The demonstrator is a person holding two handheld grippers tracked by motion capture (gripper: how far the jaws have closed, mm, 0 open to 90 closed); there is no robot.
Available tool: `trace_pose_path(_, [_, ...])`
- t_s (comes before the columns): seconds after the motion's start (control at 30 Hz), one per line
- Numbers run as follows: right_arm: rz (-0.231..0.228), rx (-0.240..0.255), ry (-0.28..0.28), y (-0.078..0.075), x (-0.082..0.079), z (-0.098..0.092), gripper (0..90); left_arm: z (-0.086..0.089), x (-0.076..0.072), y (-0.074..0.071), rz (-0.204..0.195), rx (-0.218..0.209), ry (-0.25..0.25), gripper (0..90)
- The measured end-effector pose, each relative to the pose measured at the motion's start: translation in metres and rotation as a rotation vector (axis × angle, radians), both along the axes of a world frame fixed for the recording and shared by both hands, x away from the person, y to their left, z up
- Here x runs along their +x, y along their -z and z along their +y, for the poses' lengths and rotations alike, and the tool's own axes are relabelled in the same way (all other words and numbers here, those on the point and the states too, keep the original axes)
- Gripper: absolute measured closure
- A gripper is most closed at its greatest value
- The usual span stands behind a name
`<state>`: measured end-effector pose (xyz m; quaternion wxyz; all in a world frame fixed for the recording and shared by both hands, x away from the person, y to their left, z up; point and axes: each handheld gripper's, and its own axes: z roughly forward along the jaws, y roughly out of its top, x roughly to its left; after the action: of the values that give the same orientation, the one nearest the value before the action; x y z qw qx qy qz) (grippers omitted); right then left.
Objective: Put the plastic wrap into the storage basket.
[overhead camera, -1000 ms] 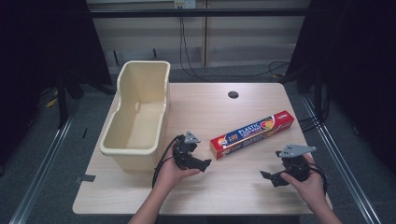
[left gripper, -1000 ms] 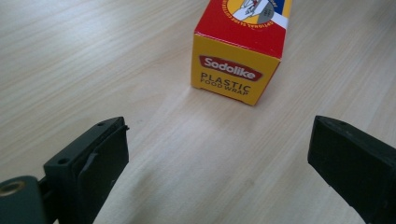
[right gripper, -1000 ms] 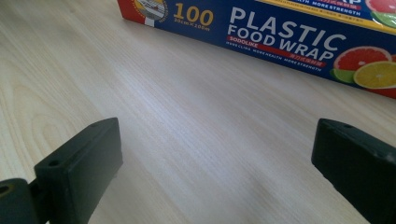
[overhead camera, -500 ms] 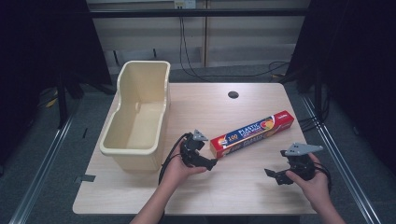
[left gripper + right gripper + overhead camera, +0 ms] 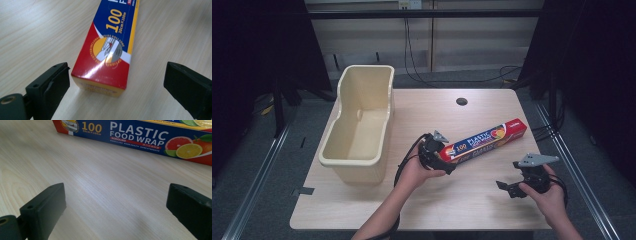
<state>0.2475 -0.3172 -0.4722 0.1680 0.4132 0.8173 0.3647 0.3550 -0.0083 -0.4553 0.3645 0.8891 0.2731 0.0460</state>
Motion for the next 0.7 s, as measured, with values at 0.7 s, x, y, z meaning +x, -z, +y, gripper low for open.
trace_pose_path(0.7, [-0.001,0.016,-0.002,-0.001,0.0,-0.001,2.3,-0.041,0.025,-0.003,0.015,0.037,0.042,11.4])
